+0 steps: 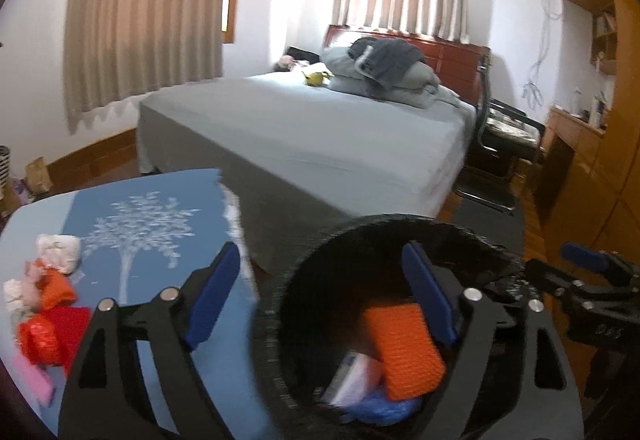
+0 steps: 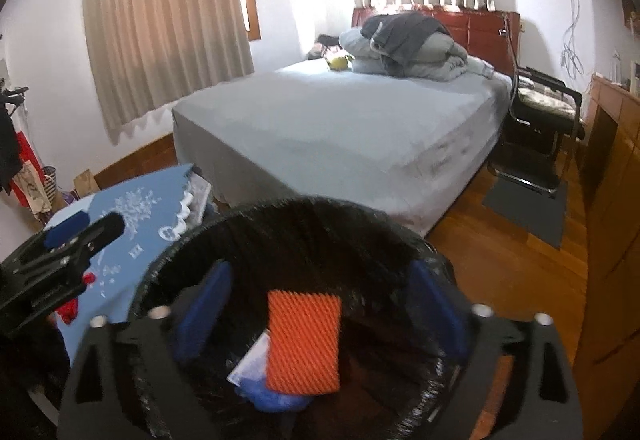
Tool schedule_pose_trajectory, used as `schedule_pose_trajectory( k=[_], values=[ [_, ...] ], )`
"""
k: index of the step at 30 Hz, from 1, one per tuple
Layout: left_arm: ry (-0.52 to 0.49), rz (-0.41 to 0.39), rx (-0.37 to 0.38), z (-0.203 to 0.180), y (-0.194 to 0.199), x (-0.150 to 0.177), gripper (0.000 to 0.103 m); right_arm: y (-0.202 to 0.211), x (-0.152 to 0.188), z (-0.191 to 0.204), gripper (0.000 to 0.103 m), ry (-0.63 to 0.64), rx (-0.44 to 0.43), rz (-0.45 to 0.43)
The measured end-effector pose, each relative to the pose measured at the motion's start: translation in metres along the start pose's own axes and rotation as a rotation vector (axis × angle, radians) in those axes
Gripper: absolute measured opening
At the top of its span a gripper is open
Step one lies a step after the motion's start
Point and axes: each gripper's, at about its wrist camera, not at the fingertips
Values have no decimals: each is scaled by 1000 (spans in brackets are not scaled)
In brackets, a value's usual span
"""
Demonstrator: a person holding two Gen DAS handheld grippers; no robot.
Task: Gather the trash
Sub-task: 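Carry the blue bag and orange pad over the bin and open both tools, then return the left tool to the pile and grasp the red plastic bag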
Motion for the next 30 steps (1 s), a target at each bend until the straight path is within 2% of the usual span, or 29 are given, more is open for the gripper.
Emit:
schedule_pose_trajectory(
  k=[4,14,23,30],
  values=[
    [24,-31,-74,28,17,-6,86,3,-6,20,97,19,-46,-30],
    [72,-85,-282,107,63,-6,86,-6,-20,106,97,102,-203,-71],
    [146,-74,-442,184,98,13,86,-21,-18,195,97,184,-329,-82],
    [205,-46,-514,229,107,26,86,-39,-9,243,97,246,-376,-50]
  ],
)
Point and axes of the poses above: each gripper's, at about its wrist camera, not at the fingertips, and y roughly against the way its jaws point, z to its left, x to its underside, and after that the axes turned 8 degrees about y, right-handed
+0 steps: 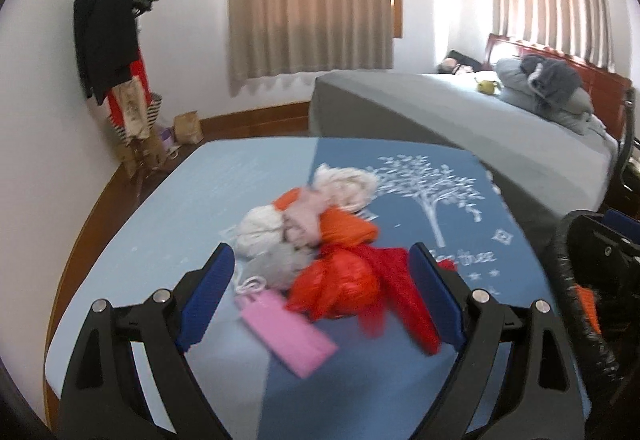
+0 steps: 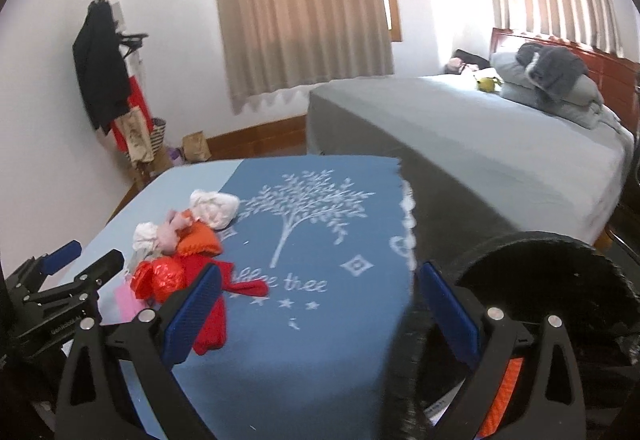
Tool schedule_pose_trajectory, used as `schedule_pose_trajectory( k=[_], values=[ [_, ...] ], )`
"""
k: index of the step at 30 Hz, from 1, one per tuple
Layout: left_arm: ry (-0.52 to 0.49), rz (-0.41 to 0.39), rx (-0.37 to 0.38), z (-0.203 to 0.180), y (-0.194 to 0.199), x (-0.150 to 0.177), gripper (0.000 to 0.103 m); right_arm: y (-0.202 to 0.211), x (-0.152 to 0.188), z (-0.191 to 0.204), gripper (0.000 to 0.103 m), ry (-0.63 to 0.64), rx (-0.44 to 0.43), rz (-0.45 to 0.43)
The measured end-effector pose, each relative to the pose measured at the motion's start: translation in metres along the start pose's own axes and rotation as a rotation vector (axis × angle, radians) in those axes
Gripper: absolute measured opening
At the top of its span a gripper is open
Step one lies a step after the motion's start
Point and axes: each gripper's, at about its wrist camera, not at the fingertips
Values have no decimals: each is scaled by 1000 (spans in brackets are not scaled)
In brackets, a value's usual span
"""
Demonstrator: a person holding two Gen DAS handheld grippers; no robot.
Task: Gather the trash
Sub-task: 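Return the left tool to the pile and grasp the red plastic bag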
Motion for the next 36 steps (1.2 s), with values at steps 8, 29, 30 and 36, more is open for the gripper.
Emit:
schedule_pose_trajectory(
  k=[8,29,30,36],
  values=[
    [16,54,-9,12,-26,12,82,-28,4,12,97,13,-11,35],
    [6,169,40,-21,-75,20,46,-55,14,6,96,11,-4,87],
    [5,167,40,-22,-74,21,43,-55,14,6,96,9,-4,87],
    [30,144,53,-18,-67,18,28,-54,13,7,96,17,-11,83]
  ],
)
Point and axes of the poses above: each gripper's, at about its wrist camera, not at the fingertips, and y roughly against the way its jaws point, z to its left, x to its underside, and after that the axes turned 8 degrees about y, right-handed
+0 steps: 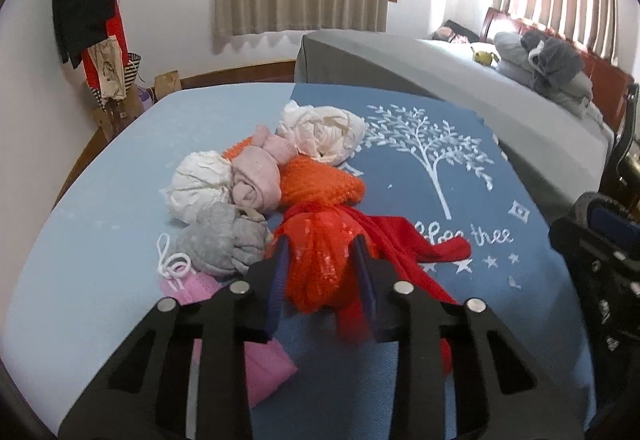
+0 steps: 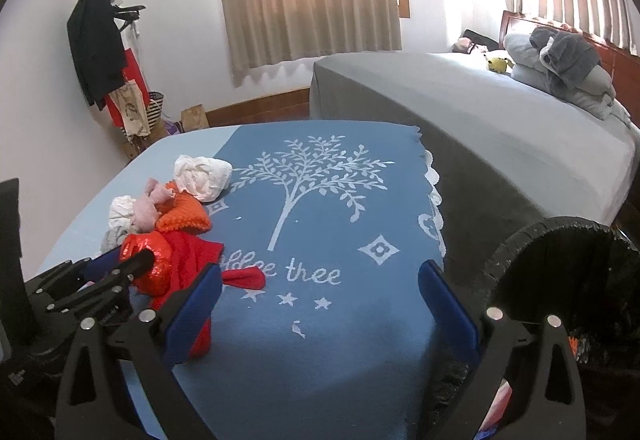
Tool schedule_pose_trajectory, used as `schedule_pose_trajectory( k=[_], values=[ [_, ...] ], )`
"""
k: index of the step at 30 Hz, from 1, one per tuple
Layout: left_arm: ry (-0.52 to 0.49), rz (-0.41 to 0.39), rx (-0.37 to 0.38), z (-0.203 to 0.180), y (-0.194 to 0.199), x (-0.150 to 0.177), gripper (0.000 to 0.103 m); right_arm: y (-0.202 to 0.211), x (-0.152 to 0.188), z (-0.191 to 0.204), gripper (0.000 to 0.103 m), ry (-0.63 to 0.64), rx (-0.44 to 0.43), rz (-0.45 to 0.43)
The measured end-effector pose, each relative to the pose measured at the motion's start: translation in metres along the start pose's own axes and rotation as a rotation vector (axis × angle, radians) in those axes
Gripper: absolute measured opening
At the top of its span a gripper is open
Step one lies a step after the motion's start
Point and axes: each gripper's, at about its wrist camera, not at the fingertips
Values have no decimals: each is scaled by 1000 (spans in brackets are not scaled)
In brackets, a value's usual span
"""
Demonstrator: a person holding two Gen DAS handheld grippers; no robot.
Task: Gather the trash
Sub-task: 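Return the left tool to the pile and grasp the red plastic bag, then grasp the red cloth with the right tool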
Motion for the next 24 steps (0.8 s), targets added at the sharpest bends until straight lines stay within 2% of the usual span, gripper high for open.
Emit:
schedule_pose_trajectory(
  k=[5,11,15,17,19,24],
  values=[
    [-5,-27,14,5,13,-2,25,1,-2,3,96,7,-8,-5],
    [0,-35,-18,18,26,0,24,2,-2,5,96,7,-14,-5],
    [-4,-12,-35,19,21,4,40,1,-2,9,96,15,-16,2],
    [3,-7,-31,17,18,3,55,1,-2,9,96,18,-16,1],
    [-2,-9,-37,14,15,3,57,1,-2,9,96,18,-13,1],
    [-23,37,-38,5,-1,6,57,1,-1,6,96,14,-9,2]
  ],
)
Point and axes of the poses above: each gripper's, at about its wrist camera, not at the fingertips, and y roughly against the way its jaws point, z to its left, x to its underside, and after that the axes turned 8 degrees about y, right-handed
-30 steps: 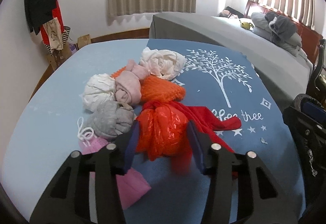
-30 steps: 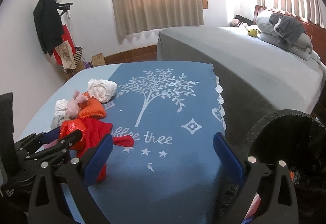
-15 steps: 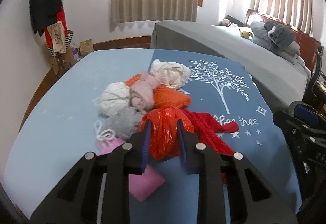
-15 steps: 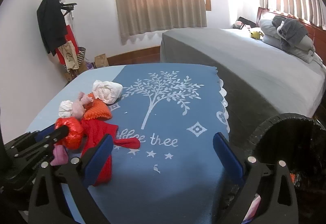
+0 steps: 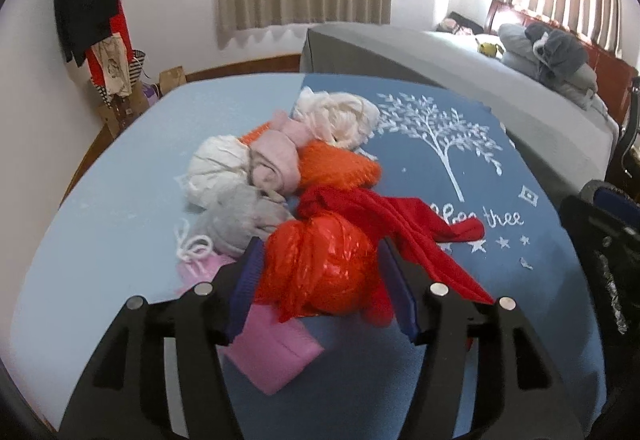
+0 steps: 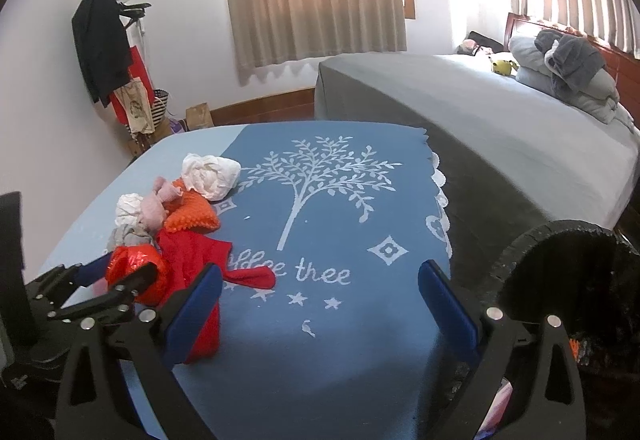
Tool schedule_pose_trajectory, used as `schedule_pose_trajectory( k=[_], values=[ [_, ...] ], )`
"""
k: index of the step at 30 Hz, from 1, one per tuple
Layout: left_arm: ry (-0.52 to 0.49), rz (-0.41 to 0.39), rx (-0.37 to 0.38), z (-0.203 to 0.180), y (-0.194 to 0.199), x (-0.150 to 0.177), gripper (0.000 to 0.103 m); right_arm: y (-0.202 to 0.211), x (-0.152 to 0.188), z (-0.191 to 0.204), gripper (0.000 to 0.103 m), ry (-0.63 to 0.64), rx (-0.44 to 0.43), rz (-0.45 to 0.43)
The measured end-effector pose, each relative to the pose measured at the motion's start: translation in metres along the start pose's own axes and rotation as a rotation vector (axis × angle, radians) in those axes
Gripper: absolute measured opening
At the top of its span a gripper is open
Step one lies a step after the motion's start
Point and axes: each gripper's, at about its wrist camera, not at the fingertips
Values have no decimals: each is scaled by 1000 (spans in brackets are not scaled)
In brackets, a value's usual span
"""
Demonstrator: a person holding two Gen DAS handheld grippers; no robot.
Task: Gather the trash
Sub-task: 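Grasp the red cloth with the right tool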
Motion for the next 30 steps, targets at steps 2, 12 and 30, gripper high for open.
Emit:
schedule_pose_trajectory(
  k=[2,12,30],
  values=[
    [-2,3,9,-1,-1,0,44,0,0,-1,96,-2,1,1],
    [29,-84,32,15,29,-9,26,-4,-5,11,96,7,-35,-5],
    [52,-128,-27,57,43,-16,24,-76,-17,92,73,87,-163,128]
  ],
)
Point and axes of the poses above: each gripper's, at about its wrist camera, not at the fingertips, and y roughly against the way its jaws point, z to its left, x to its underside, and after that the axes turned 8 degrees about y, right-handed
